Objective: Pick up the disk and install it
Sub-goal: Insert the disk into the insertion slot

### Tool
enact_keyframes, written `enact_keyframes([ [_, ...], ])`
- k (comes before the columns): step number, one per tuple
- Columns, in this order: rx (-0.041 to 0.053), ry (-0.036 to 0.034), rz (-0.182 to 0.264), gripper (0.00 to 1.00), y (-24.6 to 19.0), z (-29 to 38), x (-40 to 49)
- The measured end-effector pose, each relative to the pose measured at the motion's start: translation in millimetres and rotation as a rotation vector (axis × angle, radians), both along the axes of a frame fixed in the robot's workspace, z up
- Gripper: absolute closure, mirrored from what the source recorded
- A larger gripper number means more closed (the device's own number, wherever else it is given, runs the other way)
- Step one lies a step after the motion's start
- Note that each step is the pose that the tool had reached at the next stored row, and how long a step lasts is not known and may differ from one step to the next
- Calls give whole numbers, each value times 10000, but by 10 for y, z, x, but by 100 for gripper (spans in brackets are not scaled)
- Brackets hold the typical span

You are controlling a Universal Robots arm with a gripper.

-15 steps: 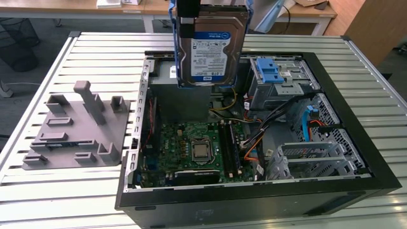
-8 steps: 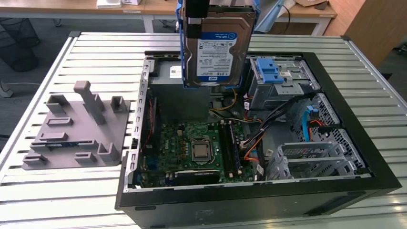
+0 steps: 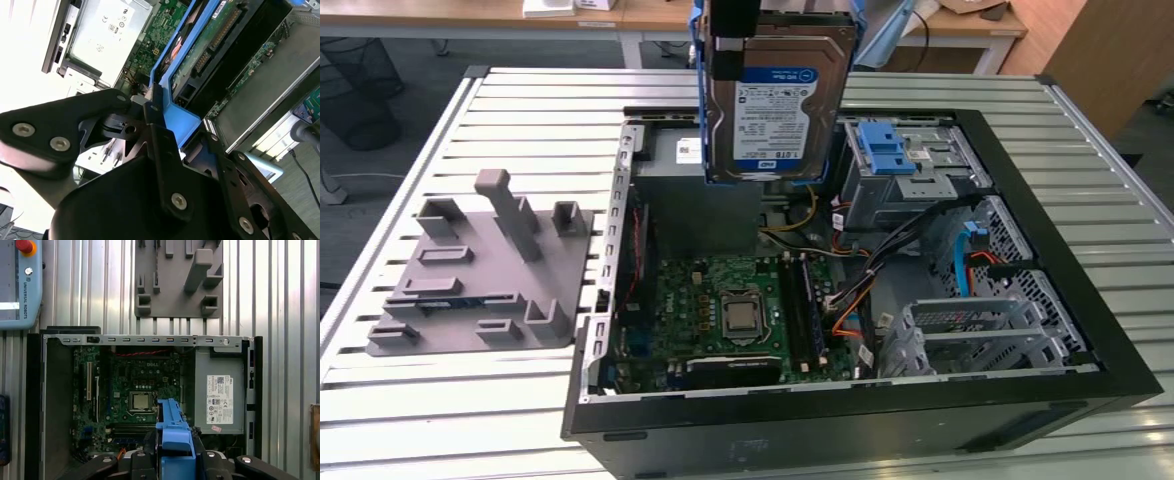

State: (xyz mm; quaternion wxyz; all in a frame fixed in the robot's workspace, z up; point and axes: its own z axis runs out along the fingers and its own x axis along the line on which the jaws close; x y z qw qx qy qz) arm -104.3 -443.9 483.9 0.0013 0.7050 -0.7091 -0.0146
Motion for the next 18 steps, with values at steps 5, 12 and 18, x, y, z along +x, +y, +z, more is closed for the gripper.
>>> enact_keyframes([
  [5,1,0,1,64,-9,0,0],
  [12,0,0,0,64,-25,0,-1],
  [18,0,0,0,64,-43,0,0],
])
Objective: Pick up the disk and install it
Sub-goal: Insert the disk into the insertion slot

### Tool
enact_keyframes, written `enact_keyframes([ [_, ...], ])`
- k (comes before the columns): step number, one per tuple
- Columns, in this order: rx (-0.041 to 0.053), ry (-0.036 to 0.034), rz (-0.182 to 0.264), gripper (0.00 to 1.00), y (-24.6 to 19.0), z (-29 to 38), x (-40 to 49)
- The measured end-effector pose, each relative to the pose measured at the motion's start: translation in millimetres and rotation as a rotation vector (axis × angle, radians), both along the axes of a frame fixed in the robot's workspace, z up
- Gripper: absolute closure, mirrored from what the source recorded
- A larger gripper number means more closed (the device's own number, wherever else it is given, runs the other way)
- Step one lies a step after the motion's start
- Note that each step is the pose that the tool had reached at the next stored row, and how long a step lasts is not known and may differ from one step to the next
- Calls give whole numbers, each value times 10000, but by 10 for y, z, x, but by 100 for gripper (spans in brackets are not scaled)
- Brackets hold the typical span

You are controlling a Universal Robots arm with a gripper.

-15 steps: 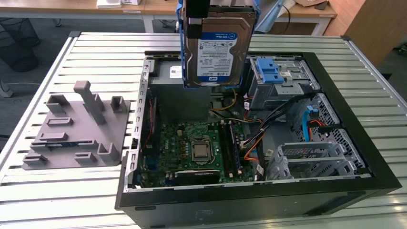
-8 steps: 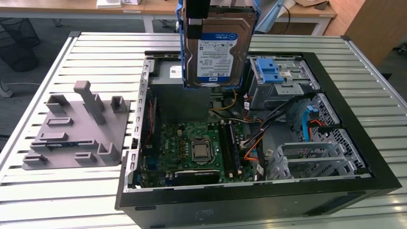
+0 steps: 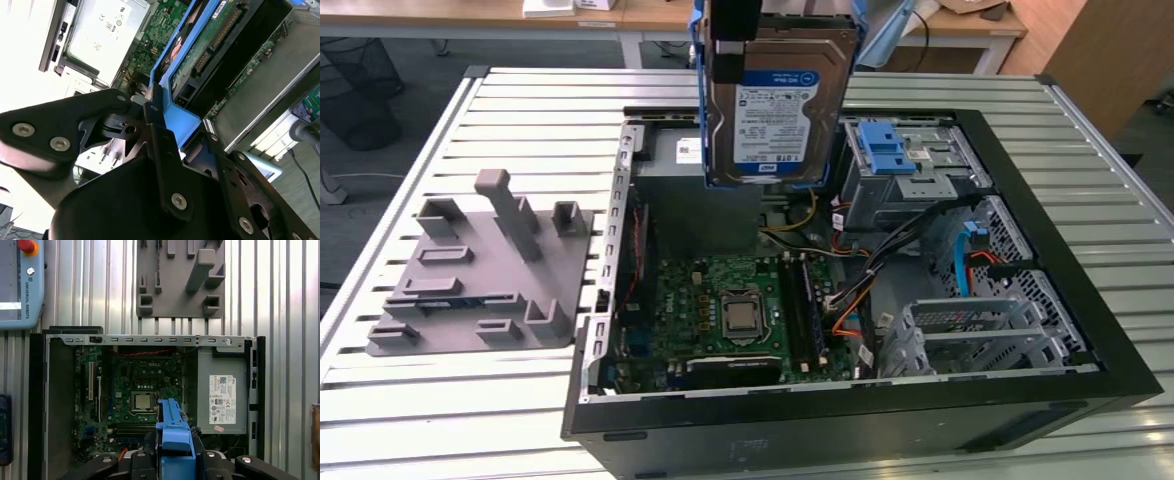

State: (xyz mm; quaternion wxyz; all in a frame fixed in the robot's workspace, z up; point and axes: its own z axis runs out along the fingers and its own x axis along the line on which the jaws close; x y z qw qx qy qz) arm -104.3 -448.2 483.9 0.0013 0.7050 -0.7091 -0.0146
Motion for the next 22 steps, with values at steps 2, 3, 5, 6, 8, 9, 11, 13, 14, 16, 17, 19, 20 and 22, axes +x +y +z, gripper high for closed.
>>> enact_keyframes([
  [2,0,-1,0,64,-6,0,0],
  [3,0,0,0,64,-9,0,0],
  [5,-1,0,0,64,-17,0,0],
  [6,0,-1,0,64,-22,0,0],
  [8,0,-1,0,64,-32,0,0],
  [9,0,0,0,64,-38,0,0],
  [11,1,-1,0,64,-50,0,0],
  [13,0,0,0,64,-61,0,0],
  [14,0,0,-1,64,-65,0,-1],
  [16,0,0,-1,64,-67,0,0],
  [17,0,0,0,64,-67,0,0],
  [19,0,-1,-1,64,-69,0,0],
  [20,0,-1,-1,64,-69,0,0],
  [22,1,-1,-1,64,-70,0,0],
])
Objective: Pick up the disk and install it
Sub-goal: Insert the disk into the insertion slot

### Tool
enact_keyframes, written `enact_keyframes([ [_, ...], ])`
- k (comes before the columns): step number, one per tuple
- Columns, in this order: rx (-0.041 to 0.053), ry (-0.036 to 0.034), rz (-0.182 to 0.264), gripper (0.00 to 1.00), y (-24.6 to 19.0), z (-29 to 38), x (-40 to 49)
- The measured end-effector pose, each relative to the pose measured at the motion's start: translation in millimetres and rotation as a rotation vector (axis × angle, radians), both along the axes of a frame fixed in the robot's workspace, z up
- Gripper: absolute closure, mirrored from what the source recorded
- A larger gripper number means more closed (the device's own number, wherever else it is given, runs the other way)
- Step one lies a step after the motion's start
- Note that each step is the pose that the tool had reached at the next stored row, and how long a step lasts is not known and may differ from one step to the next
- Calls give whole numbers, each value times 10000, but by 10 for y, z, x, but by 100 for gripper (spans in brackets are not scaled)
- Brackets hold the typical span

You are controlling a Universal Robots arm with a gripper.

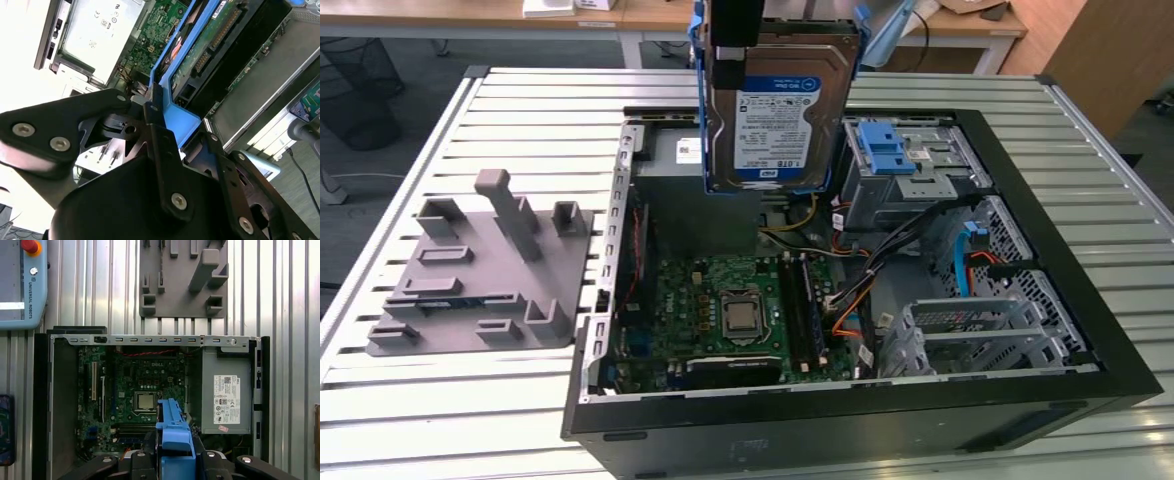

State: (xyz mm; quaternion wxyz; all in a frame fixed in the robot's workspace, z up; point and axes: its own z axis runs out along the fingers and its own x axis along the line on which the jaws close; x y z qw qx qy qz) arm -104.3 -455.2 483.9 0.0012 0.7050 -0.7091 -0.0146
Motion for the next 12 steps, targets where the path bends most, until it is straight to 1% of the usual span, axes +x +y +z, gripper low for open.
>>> enact_keyframes([
  [7,0,0,1,64,-3,0,0],
  [9,-1,0,2,64,-13,1,1],
  [10,-1,1,2,64,-28,0,1],
  [12,-1,0,0,64,-86,-1,0],
])
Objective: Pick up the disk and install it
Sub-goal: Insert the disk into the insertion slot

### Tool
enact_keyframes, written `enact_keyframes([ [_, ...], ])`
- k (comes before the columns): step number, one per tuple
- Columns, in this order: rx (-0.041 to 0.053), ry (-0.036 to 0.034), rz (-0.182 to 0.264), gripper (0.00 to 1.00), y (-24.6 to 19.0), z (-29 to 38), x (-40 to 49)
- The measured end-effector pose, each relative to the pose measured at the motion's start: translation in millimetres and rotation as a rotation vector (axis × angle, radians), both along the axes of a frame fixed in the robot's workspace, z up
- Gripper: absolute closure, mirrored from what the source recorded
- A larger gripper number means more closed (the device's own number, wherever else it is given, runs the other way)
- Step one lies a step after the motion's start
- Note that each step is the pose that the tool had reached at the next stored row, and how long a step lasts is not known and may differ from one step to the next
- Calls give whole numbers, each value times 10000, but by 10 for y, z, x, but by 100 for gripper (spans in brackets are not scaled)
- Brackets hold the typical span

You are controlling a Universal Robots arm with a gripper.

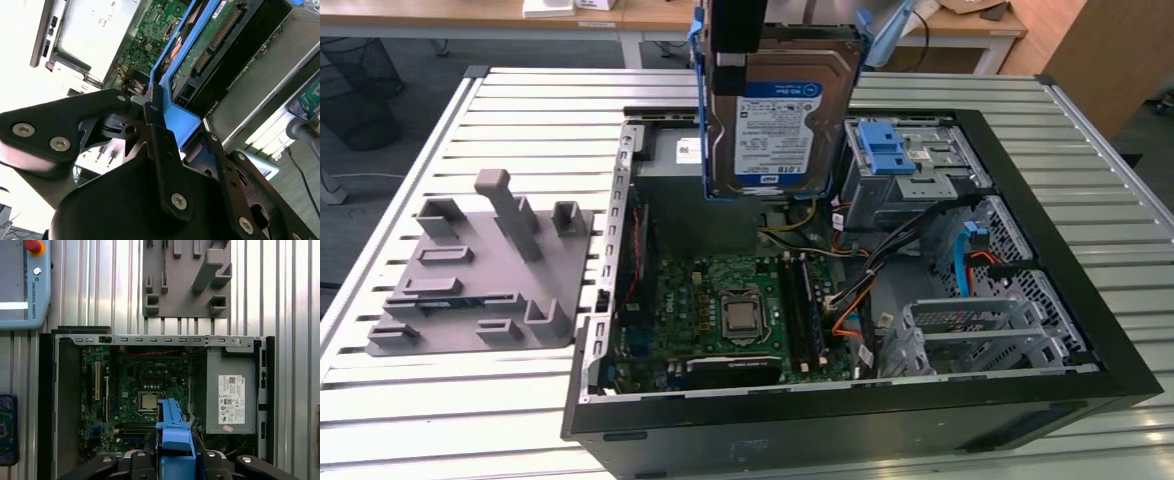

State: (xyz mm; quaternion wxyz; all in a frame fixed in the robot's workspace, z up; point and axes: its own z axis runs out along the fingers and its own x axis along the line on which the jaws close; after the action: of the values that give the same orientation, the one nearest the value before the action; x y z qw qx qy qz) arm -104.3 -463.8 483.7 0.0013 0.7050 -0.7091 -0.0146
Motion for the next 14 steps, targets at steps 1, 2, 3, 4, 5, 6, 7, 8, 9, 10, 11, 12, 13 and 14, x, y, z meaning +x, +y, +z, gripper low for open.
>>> enact_keyframes([
  [1,0,0,1,64,-39,-1,0],
  [2,1,0,0,64,-76,-2,0],
  [3,2,0,0,64,-112,-4,0],
  [4,0,1,1,64,-151,-4,0],
  [5,0,0,0,64,-200,-5,0],
  [6,2,0,0,64,-244,-7,0],
  [7,1,0,0,64,-284,-7,0],
  [8,-1,1,0,64,-324,-8,0],
  [9,2,-1,1,64,-362,-11,0],
  [10,2,0,1,64,-395,-12,0],
  [11,0,0,1,64,-417,-12,3],
  [12,0,1,1,64,-432,-14,13],
  [13,1,0,1,64,-443,-15,33],
  [14,0,1,0,64,-452,-16,60],
])
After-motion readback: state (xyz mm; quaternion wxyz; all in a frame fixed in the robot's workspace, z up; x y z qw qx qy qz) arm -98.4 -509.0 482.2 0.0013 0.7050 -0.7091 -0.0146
